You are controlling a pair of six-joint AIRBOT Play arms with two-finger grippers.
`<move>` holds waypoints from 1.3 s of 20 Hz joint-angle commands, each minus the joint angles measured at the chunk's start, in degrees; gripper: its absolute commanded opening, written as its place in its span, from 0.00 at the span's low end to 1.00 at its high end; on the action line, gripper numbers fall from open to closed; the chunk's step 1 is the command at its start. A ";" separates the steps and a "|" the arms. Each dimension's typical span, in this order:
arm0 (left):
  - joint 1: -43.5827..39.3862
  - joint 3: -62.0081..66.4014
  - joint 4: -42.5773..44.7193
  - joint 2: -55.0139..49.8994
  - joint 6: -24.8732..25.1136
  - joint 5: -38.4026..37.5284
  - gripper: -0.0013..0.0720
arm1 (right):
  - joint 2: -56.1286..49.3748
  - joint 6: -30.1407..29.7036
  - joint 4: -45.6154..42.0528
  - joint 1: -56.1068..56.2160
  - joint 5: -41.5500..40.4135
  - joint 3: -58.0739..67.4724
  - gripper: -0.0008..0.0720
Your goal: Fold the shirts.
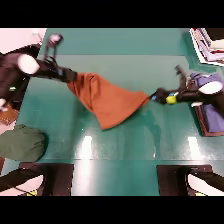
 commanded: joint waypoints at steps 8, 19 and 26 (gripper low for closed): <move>0.00 18.82 4.87 26.32 -0.57 -0.31 0.05 | 22.21 -0.28 -5.46 -15.87 6.32 28.59 0.04; 0.00 29.20 5.66 24.94 -0.35 -6.97 0.05 | 17.64 2.38 -5.16 -31.36 17.64 52.24 0.04; 0.00 17.97 6.93 2.32 -0.50 -17.75 0.05 | -6.03 10.05 -19.69 -14.56 29.27 54.07 0.04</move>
